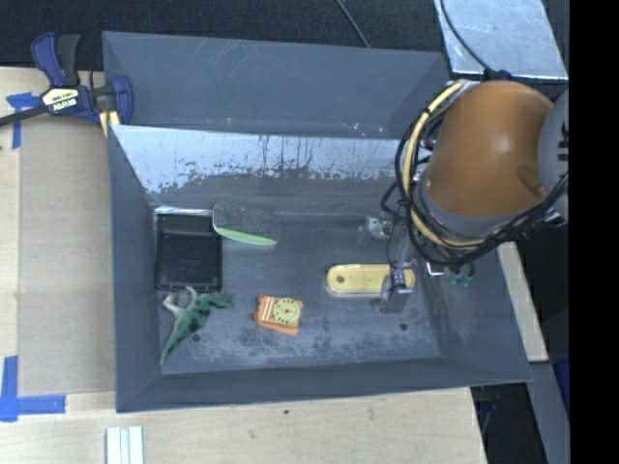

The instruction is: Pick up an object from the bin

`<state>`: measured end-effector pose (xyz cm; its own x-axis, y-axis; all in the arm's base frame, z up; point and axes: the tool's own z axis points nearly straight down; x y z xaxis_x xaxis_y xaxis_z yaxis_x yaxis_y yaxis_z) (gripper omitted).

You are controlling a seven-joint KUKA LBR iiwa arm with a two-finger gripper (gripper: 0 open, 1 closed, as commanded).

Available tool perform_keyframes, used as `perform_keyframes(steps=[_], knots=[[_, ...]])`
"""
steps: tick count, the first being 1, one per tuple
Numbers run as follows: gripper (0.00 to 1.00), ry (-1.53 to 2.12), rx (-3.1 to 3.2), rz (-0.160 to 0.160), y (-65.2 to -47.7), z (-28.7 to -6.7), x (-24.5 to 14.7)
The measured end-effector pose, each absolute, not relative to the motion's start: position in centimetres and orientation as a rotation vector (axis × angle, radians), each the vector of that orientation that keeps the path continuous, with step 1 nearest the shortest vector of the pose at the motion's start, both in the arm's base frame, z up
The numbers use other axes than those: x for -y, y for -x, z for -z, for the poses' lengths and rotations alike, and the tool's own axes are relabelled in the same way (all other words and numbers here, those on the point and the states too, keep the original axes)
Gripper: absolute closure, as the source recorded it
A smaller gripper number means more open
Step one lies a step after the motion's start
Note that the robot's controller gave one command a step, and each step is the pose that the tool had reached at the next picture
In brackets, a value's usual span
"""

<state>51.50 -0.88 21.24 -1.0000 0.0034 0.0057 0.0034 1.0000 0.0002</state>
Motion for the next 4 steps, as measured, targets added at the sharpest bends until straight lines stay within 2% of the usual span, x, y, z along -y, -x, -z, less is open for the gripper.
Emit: perform_keyframes(steps=[1, 2, 3, 4], knots=[[0.0, 0.006, 3.145, 0.0, -51.7, -21.7, 0.9], [0.0, 0.122, 3.146, 0.0, -56.7, -7.4, 7.6], [0.0, 0.24, 3.152, 0.002, -58.1, -7.1, 7.6], [0.0, 0.166, 3.151, 0.001, -57.4, -6.4, 8.0]])
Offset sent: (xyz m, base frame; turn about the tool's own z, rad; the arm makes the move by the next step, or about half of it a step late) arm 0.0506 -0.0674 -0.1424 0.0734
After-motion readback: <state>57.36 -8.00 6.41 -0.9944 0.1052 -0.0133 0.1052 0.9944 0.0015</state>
